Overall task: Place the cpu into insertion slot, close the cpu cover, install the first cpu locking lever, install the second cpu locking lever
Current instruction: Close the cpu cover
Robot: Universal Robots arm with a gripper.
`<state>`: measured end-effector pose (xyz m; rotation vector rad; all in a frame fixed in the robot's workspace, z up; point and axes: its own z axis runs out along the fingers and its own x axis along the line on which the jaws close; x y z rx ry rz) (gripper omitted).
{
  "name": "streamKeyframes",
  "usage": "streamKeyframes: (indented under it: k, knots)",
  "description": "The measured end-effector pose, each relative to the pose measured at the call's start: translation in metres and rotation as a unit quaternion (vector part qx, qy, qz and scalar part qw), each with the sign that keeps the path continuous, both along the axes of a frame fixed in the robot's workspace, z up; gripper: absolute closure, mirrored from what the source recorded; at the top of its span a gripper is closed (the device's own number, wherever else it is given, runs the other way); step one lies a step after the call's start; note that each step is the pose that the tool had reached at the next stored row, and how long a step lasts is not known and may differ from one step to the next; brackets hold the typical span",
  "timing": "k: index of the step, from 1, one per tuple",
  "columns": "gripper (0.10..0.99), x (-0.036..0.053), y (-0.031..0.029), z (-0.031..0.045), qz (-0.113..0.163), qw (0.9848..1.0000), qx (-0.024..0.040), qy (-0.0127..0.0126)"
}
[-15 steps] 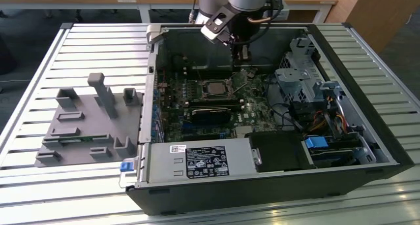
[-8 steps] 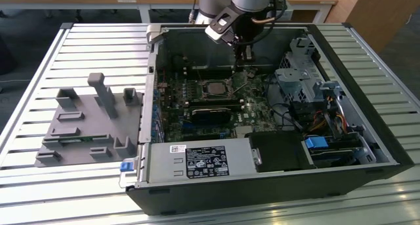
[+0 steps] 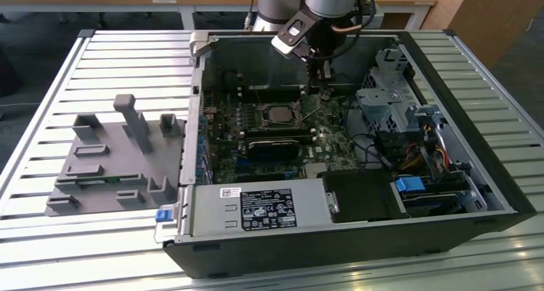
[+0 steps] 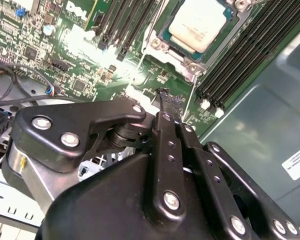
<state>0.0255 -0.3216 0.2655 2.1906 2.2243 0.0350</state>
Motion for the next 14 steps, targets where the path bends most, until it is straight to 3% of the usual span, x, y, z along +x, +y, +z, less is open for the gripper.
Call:
streamKeyframes:
  k: [14]
  knots:
    - [0.980, 0.0145, 0.0028, -0.0047, 0.001, 1.0000, -0.0002, 0.0001]
